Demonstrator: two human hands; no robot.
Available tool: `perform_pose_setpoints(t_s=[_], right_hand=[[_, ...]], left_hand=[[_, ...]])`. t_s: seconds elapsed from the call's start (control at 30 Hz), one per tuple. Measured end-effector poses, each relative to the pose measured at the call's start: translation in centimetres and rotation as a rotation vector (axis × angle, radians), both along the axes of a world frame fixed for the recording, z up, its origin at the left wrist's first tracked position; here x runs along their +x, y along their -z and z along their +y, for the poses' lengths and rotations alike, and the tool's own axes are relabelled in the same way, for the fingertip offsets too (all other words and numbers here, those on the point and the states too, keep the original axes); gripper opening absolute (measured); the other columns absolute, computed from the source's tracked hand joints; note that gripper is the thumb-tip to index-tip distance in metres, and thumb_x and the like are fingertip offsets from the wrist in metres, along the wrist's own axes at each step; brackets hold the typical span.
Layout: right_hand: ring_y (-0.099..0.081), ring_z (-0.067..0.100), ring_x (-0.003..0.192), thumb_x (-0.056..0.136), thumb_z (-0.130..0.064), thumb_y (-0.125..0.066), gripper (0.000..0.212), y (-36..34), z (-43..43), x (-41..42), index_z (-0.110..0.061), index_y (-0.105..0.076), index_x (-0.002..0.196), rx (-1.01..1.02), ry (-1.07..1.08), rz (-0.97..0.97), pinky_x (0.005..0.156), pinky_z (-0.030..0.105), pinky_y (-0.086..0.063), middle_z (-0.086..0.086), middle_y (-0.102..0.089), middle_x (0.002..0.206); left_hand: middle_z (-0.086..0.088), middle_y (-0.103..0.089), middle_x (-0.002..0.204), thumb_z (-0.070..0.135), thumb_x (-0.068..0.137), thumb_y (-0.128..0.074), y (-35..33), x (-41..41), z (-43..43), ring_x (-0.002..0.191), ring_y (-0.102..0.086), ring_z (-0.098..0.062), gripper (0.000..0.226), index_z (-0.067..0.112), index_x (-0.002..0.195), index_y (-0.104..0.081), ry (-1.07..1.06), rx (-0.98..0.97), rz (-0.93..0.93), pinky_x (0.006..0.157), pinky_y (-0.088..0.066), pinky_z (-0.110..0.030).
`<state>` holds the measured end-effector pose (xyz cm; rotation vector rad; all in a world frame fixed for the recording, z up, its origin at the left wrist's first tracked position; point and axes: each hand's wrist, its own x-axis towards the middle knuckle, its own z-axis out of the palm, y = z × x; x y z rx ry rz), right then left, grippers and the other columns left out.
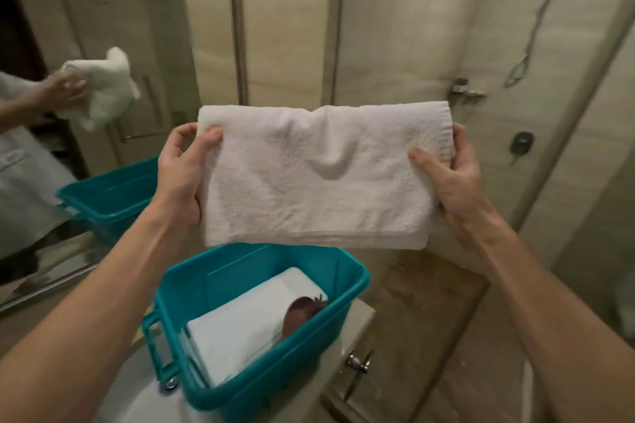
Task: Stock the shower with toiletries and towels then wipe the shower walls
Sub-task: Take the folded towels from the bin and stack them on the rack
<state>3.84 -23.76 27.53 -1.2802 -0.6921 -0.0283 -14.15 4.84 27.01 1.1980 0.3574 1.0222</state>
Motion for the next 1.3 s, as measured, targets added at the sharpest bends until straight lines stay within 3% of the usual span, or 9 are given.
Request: perform_pose_setpoints(t_s=[0.17,0.3,0.4,0.5,0.73,0.87,0.93,1.13,1.3], right_hand=[[-0.072,0.012,0.088,0.093,-0.012,-0.068,0.034,-0.4,-8.5,-1.2,-0.018,-0.055,0.125,0.066,0.184,0.046,0.069,0.030,-0.058,-0.002,-0.070,0.104],[-0.072,0.011,0.080,0.092,-0.009,-0.067,0.035,-0.1,-16.5,-2.5,-0.020,-0.057,0.124,0.049,0.322,0.079,0.061,0.029,-0.058,-0.003,-0.070,0.097],[-0.072,0.027,0.091,0.092,-0.009,-0.067,0.032,0.4,-22.1,-3.8,-0.025,-0.061,0.118,0.023,0.389,0.089,0.068,0.043,-0.062,-0.002,-0.072,0.097],[-0.072,0.029,0.097,0.091,-0.010,-0.068,0.034,0.8,-26.6,-5.4,-0.032,-0.062,0.115,0.000,0.436,0.091,0.078,0.051,-0.062,-0.002,-0.072,0.102],[-0.072,0.019,0.095,0.086,-0.014,-0.071,0.037,-0.4,-34.7,-10.7,-0.042,-0.063,0.110,-0.065,0.636,0.002,0.079,0.050,-0.062,-0.007,-0.073,0.104],[-0.069,0.012,0.087,0.085,-0.010,-0.067,0.037,-1.3,-38.4,-14.2,-0.030,-0.062,0.115,-0.079,0.795,-0.042,0.073,0.041,-0.060,-0.006,-0.071,0.100],[-0.065,0.006,0.077,0.086,-0.004,-0.063,0.035,-1.4,-40.0,-16.4,-0.024,-0.062,0.114,-0.069,0.873,-0.055,0.066,0.032,-0.056,-0.009,-0.070,0.093],[-0.069,0.011,0.089,0.088,-0.005,-0.066,0.037,-0.3,-45.4,-24.4,-0.029,-0.064,0.116,-0.144,1.058,-0.030,0.071,0.032,-0.059,-0.004,-0.072,0.105],[-0.070,0.016,0.092,0.087,-0.005,-0.066,0.038,1.4,-50.1,-29.7,-0.037,-0.067,0.107,-0.165,1.216,0.073,0.073,0.037,-0.059,-0.007,-0.073,0.102]], left_hand=[[0.010,-0.072,0.080,0.031,0.087,-0.075,-1.4,2.2,-6.3,0.067,-0.066,-0.008,0.021,0.028,0.098,-0.058,0.176,0.098,0.031,0.056,-0.056,-0.030],[-0.003,-0.071,0.097,0.031,0.084,-0.076,-1.0,2.9,-11.8,0.075,-0.068,-0.017,0.019,0.032,0.095,-0.061,0.362,0.113,0.078,0.058,-0.057,-0.036],[-0.004,-0.073,0.098,0.032,0.083,-0.076,0.0,3.3,-15.9,0.078,-0.068,-0.020,0.017,0.035,0.094,-0.063,0.437,0.136,0.107,0.069,-0.056,-0.044],[0.001,-0.074,0.088,0.030,0.082,-0.074,0.8,3.8,-19.7,0.073,-0.068,-0.016,0.015,0.035,0.092,-0.063,0.475,0.122,0.114,0.065,-0.055,-0.039],[0.005,-0.073,0.082,0.024,0.088,-0.070,0.2,5.0,-26.6,0.063,-0.067,-0.012,0.013,0.033,0.091,-0.061,0.610,0.120,0.085,0.049,-0.055,-0.029],[-0.002,-0.071,0.092,0.022,0.089,-0.070,-0.2,5.8,-30.2,0.071,-0.067,-0.015,0.022,0.024,0.107,-0.058,0.765,0.141,0.074,0.057,-0.058,-0.030],[-0.002,-0.072,0.089,0.025,0.082,-0.075,-0.3,6.0,-32.0,0.070,-0.068,-0.015,0.025,0.022,0.101,-0.059,0.860,0.149,0.067,0.057,-0.057,-0.030],[-0.004,-0.073,0.096,0.036,0.067,-0.085,0.6,7.1,-37.6,0.079,-0.069,-0.017,0.042,0.016,0.098,-0.065,1.095,0.188,0.074,0.064,-0.057,-0.030],[-0.005,-0.074,0.098,0.024,0.083,-0.077,2.6,7.2,-44.5,0.084,-0.072,-0.020,0.031,0.011,0.107,-0.064,1.253,0.217,0.122,0.063,-0.057,-0.031]])
